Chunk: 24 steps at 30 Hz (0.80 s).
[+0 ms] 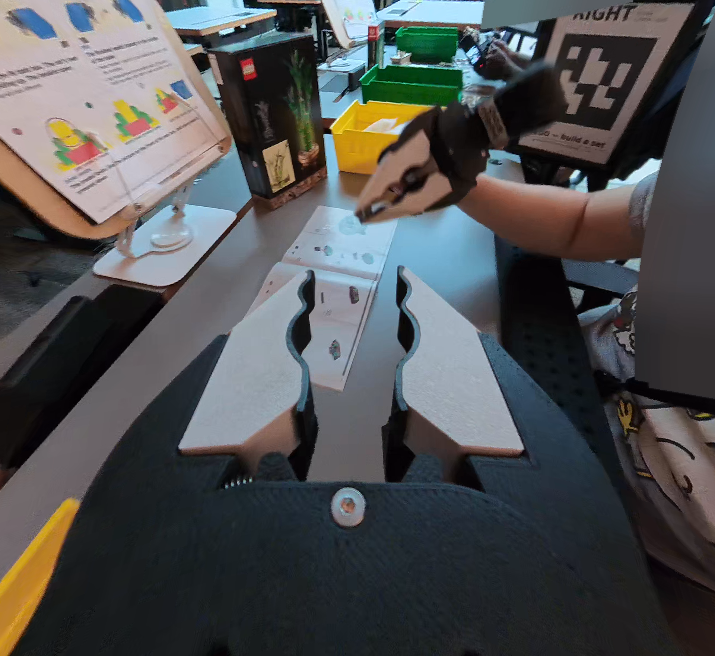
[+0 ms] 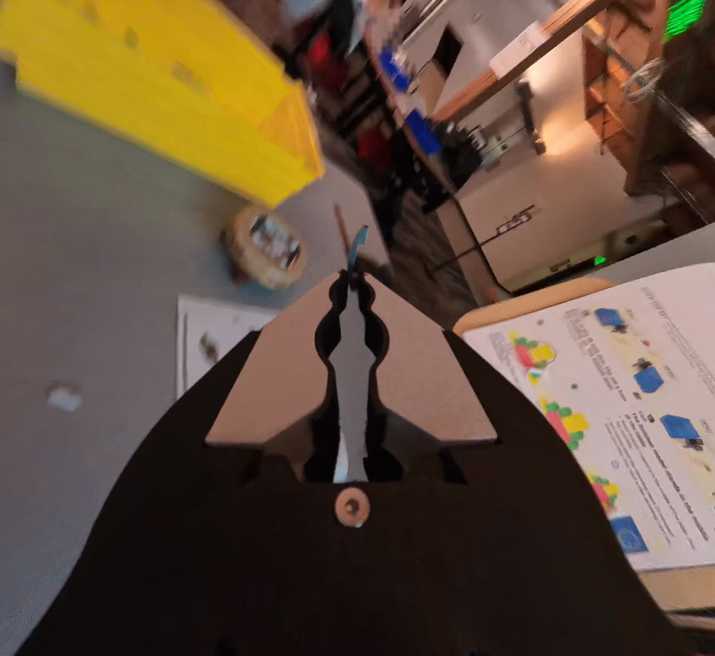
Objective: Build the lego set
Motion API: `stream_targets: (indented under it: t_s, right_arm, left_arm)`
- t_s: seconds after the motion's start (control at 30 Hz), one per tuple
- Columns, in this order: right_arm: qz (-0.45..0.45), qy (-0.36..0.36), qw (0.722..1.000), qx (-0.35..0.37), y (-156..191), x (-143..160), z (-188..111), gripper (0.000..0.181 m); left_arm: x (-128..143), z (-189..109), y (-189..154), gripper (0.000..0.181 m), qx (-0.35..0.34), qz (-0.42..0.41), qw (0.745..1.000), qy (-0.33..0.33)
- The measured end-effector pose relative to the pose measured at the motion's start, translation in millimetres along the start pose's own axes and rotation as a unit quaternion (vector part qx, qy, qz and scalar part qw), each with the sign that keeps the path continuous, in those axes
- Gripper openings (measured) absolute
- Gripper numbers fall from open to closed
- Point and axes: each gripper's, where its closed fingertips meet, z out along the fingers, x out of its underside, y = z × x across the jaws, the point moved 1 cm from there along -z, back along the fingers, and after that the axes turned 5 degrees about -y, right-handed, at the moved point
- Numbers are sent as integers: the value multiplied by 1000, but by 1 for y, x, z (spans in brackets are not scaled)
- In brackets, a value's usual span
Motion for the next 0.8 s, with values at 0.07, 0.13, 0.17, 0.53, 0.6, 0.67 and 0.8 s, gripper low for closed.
stream_targets:
  t_s: [0.07,0.13,0.17,0.53,0.6,0.67,0.8]
  right_arm:
    - [-74,75,993,-51,46,44,-8,3]
    - [-160,134,975,-75,82,83,-21,3]
    - [-187,146,968,-85,96,96,-27,3]
    - [-214,174,946,-170,137,118,-42,3]
    - [-223,175,940,-192,147,118,-42,3]
    - [-236,181,933,-205,154,119,-43,3]
    - [-248,182,929,-208,154,117,-41,4]
  left_arm:
    - [-2,-11,4,40,-19,4,1000,9]
    - [-9,-22,6,38,-29,8,1000,-2]
    - [-13,-27,4,36,-29,8,1000,-9]
    - [-31,-53,-6,30,-44,33,998,-39]
    - [-33,-53,-10,29,-36,33,998,-45]
    - [-33,-53,-10,29,-34,29,998,-46]
    - [-31,-51,-8,29,-34,24,998,-40]
